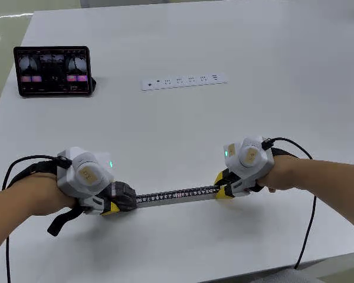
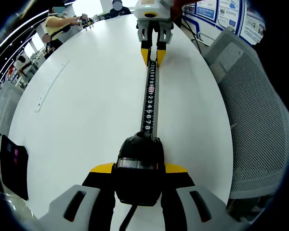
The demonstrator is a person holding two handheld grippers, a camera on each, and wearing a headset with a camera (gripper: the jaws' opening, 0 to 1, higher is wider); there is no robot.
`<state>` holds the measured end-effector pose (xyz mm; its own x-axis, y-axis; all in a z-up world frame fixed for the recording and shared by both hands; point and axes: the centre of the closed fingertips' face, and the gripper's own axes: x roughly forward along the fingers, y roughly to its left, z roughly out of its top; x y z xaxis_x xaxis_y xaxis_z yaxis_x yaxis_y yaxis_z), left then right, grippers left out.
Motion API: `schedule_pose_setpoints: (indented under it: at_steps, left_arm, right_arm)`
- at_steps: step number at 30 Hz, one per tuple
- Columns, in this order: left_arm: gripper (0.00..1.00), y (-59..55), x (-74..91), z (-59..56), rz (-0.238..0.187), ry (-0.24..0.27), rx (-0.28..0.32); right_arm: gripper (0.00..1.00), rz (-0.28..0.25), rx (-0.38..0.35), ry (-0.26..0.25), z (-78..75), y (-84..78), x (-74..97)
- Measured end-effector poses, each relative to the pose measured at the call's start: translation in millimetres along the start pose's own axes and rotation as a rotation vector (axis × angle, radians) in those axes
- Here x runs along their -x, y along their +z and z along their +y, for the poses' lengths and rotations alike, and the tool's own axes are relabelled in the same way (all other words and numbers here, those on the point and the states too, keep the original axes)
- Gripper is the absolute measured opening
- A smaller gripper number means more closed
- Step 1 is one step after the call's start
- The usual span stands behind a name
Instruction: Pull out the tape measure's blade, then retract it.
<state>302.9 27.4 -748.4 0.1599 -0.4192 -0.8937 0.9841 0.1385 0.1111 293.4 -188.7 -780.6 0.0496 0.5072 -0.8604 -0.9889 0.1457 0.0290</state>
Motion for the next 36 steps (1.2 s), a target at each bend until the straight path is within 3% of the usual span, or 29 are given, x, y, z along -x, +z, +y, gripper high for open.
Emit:
schedule_pose_setpoints:
  at_steps: [36]
  left_arm:
    - [0.31,-0.4,-1.0,0.2,0.001,0.0,-0.003]
  right_arm:
    - [0.09,0.016,-0.021,-0.01,-3.2,-18.1,11.9]
